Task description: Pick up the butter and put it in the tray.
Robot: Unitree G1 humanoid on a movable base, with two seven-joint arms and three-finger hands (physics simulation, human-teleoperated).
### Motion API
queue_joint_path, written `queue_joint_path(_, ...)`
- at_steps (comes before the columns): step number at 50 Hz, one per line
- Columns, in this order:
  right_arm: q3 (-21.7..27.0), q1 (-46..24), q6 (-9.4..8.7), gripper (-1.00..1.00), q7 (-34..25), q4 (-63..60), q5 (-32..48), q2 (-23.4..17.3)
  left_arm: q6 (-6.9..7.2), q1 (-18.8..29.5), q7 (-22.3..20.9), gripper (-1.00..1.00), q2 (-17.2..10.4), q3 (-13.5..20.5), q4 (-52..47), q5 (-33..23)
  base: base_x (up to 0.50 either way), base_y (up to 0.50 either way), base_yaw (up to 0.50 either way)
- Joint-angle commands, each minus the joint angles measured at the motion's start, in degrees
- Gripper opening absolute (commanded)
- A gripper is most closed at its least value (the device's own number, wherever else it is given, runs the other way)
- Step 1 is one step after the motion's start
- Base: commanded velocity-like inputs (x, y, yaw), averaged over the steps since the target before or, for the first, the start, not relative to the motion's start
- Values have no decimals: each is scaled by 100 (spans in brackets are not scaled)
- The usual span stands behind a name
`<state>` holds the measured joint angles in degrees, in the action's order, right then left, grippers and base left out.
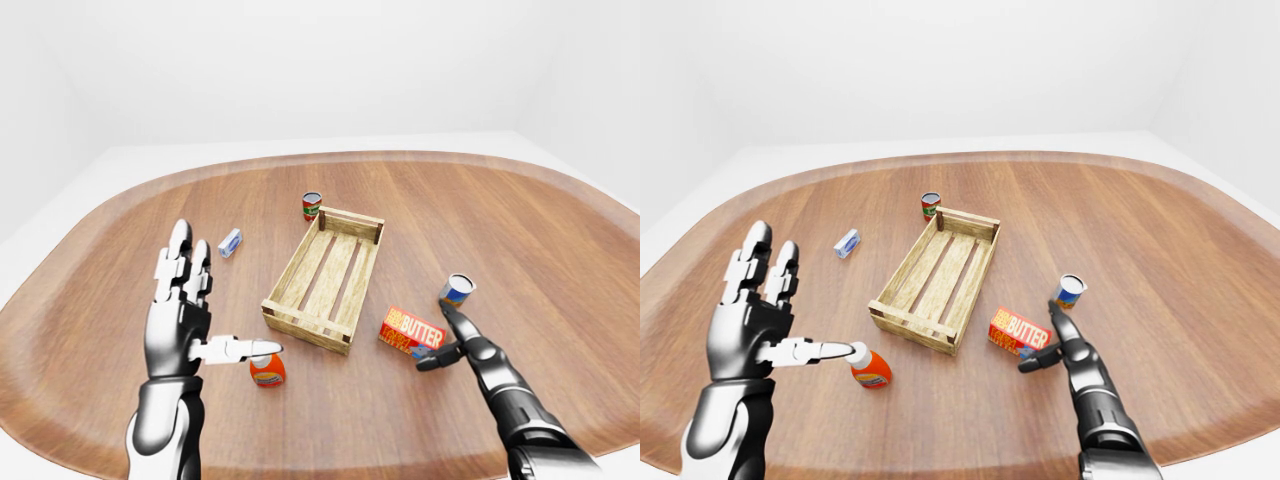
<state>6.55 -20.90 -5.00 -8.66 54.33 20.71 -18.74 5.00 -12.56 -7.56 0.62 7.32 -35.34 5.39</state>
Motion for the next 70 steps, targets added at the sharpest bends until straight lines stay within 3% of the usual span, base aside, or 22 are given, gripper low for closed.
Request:
queue_joint_path(1,-66,-247,0,100,26,220,37,19,0,1,-1,100,3,13,-2,6,0,0,0)
queue_joint_path(11,-135,-534,15,100,133,809,19,55,0,7,4,100,0,12,13,5,0,0,0)
queue_joint_path(18,-185,-536,329,100,254,1200,-45,102,0,50,-3,100,-9,61,31,39,0,0,0)
queue_joint_path(25,-198,-530,386,100,252,1297,-95,88,0,15,2,100,2,26,15,14,0,0,0)
queue_joint_path(26,-202,-524,396,91,247,1303,-98,93,0,31,6,100,0,26,41,11,0,0,0)
queue_joint_path(27,-206,-521,415,57,238,1317,-103,99,0,38,8,100,-1,21,58,6,0,0,0)
queue_joint_path(28,-209,-520,467,-100,242,1360,-110,113,0,32,8,100,0,9,75,-3,0,0,0)
queue_joint_path(40,-225,-499,478,-100,229,1334,-130,129,0,55,11,100,-5,40,84,6,0,0,0)
queue_joint_path(48,-215,-501,583,-100,222,1449,-165,130,0,44,10,100,-2,32,75,6,0,0,0)
queue_joint_path(56,-120,-284,317,-100,55,722,-283,65,0,8,17,100,-1,-16,39,-21,0,0,0)
queue_joint_path(59,-44,-80,0,-100,-74,66,-325,43,0,2,20,100,3,-41,69,-39,0,0,0)
queue_joint_path(65,71,163,0,-100,-203,-698,-306,49,0,9,25,100,-4,-49,71,-38,0,0,0)
queue_joint_path(70,245,636,0,-100,-12,-2258,-13,132,0,-30,16,100,-1,-50,14,-29,0,0,0)
